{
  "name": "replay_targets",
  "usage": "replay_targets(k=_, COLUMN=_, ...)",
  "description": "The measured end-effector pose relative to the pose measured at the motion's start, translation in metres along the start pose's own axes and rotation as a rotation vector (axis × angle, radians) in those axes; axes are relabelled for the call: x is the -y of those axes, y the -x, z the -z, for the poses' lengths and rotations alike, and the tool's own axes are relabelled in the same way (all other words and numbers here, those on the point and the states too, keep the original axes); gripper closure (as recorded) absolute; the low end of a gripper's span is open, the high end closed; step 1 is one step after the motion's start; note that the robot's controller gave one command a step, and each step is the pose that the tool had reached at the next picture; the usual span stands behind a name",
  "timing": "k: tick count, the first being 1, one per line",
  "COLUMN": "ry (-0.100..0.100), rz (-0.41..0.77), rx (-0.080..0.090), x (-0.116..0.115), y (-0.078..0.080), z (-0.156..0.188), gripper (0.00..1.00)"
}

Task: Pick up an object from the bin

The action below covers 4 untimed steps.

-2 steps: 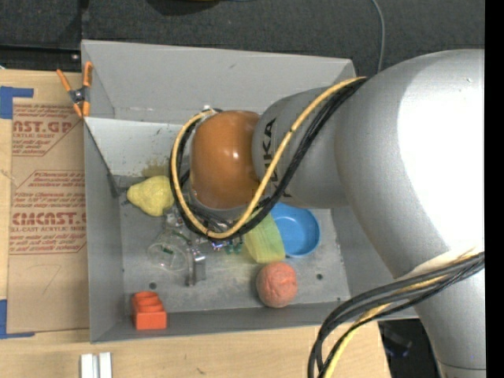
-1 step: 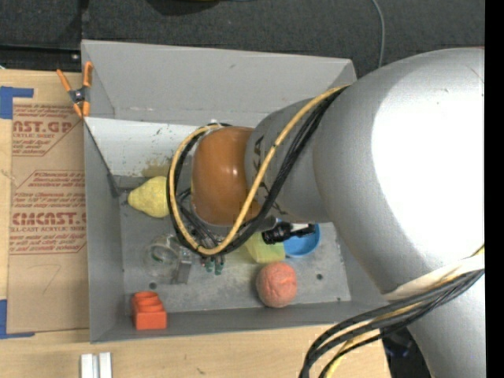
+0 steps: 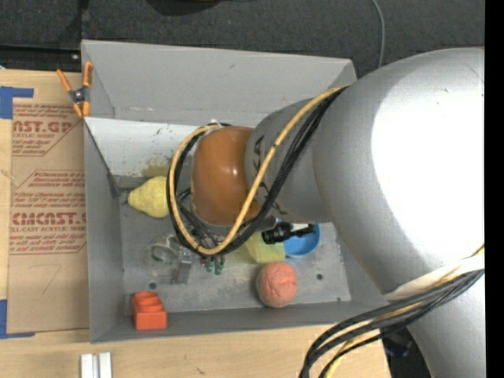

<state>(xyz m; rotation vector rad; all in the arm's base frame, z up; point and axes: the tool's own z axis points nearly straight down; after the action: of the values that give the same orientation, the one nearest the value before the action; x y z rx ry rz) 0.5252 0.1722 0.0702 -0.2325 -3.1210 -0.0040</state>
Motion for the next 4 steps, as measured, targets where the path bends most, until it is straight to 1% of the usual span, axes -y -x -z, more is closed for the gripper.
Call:
replay_targets(k=1, ry=-0.001, rz=0.0, rx=-0.002, x=0.0, y=-0.001, z=0.002, gripper=1.0)
replay_targets(k=3, ry=0.0, rz=0.0, rx=-0.001, x=0.0, y=-0.001, z=0.019, gripper=1.0)
replay_targets(k=4, ry=-0.001, rz=0.0, rx=-0.004, x=0.0, y=-0.002, z=0.026, gripper=1.0)
